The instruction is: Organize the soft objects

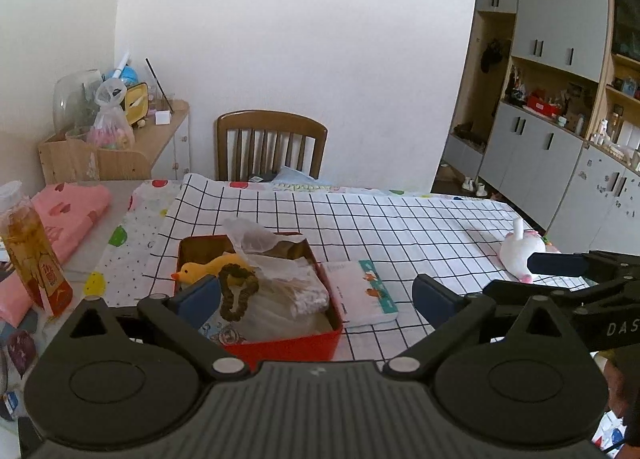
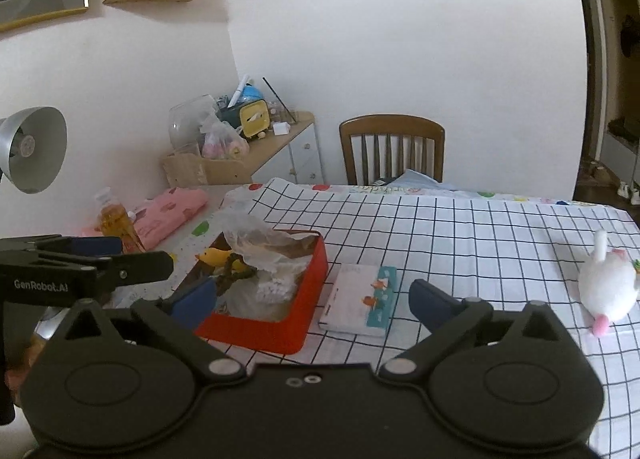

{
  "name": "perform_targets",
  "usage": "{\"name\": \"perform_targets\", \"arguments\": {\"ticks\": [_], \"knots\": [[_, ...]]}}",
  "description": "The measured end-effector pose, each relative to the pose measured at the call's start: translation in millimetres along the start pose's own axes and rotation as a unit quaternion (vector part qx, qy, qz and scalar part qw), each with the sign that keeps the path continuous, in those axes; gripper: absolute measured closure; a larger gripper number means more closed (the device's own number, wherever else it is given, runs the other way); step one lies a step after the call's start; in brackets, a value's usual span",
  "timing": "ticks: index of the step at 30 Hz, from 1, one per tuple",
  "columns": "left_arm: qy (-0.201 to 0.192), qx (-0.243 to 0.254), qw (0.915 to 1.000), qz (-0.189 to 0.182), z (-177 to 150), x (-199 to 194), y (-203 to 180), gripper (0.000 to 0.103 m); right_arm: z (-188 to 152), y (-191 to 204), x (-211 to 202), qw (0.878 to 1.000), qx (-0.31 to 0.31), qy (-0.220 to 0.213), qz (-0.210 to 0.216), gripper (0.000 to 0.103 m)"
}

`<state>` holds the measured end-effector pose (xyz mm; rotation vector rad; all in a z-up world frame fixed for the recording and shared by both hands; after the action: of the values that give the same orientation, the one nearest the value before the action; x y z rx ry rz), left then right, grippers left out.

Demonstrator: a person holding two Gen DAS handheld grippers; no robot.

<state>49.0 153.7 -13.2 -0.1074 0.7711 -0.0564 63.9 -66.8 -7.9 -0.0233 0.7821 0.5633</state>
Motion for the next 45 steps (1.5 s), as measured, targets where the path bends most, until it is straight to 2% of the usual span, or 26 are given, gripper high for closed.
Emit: {"name": "perform_targets", "arguments": {"ticks": [4, 14, 20, 27, 45], "knots": [[-0.004, -0.007, 1.0000, -0.004, -6, -8, -4, 0.000, -5, 5, -9, 1.000, 0.008, -0.007, -0.011, 0.000], [-0.020, -0.016, 0.9996, 0.012, -12, -26, -10, 0.000, -10, 8, -17, 0.999, 0.027, -0.011, -0.023, 0.000], [-0.024, 0.003, 0.9992, 0.032, -14, -30, -18, 0.000, -11, 12, -20, 0.999, 0.025, -0.011, -0.032, 0.000], [-0.028, -0.007, 0.9991, 0.033, -15, -35, -15, 0.000, -13, 11, -25, 0.999, 0.032, -0.014, -0.040, 0.000], [-0.044, -0.003, 0.9987, 0.025, -14, -42, -12, 0.001, -7, 30, -36, 0.998, -0.005, -0.038, -0.058, 0.000]]}}
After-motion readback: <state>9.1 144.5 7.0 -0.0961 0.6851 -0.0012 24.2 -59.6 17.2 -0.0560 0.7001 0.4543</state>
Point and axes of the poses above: each gripper's, at about its wrist camera, not at the fingertips, and x roughly the way its jaws point, y to its left, z to its top, the point moved 3 cm from there along x, roughly the way its jaws point, and after that the axes turned 13 degrees about y, right-handed, at the moved point
